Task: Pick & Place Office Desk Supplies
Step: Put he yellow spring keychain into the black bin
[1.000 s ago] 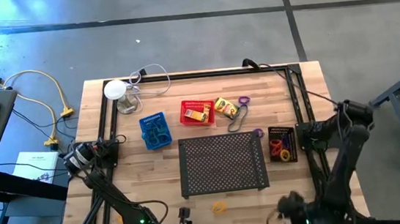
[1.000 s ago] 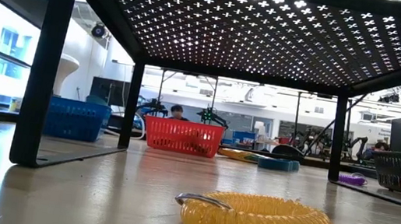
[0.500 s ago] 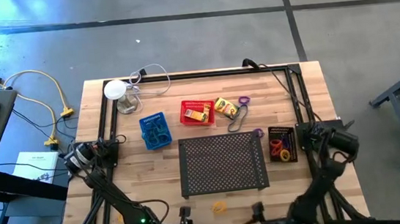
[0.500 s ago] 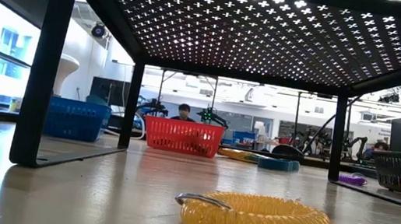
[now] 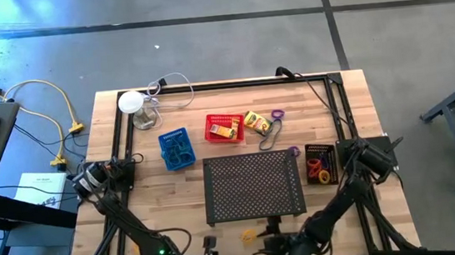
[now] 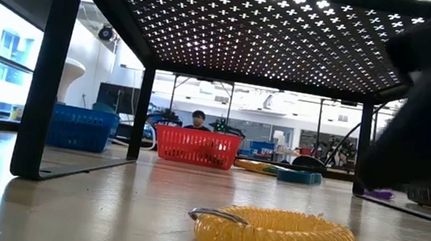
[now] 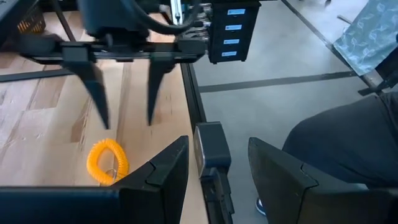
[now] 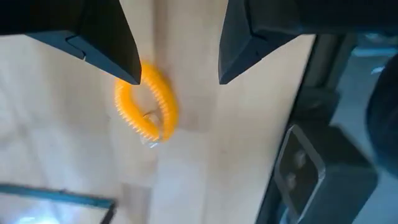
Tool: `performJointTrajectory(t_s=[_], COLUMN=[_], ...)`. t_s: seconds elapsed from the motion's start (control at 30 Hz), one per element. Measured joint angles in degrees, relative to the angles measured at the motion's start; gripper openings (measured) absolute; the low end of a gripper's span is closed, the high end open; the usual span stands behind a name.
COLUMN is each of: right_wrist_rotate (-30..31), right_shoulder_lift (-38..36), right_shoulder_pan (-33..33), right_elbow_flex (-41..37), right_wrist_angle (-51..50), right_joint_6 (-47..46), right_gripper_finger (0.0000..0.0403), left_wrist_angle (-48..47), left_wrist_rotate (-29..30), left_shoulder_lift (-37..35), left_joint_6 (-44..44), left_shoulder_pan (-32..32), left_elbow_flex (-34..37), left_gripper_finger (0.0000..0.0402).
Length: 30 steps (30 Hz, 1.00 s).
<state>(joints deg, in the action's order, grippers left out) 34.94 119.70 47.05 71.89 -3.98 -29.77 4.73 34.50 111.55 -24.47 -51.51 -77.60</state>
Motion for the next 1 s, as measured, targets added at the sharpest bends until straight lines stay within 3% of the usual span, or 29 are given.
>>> performJointTrajectory(t_s=[0.17,0.33,0.53,1.0], right_wrist_rotate=[2.9,0.6,2.0,-7.2], right_shoulder_lift=[0.0,0.8,1.8,2.8], right_shoulder_pan=[-0.4,-1.9,-3.3,-8.1], right_elbow_flex=[0.0,0.1,-0.1,0.2], right_wrist_angle=[0.2,-0.1,-0.4,-0.8], right_joint_6=[1.5,1.3,1.6,-1.3], right_gripper_finger=[0.0199,0.0199,0.0199,0.0199], left_wrist_angle=[0.0,0.0,0.0,0.0], left_wrist_rotate=[0.0,0.0,0.0,0.0], left_shoulder_lift=[0.0,0.0,0.0,0.0], left_joint_6=[0.0,0.0,0.0,0.0], left_shoulder_pan=[0.0,0.0,0.0,0.0], left_elbow_flex=[0.0,0.0,0.0,0.0], left_gripper_finger=[0.0161,0.0161,0.0161,0.0161])
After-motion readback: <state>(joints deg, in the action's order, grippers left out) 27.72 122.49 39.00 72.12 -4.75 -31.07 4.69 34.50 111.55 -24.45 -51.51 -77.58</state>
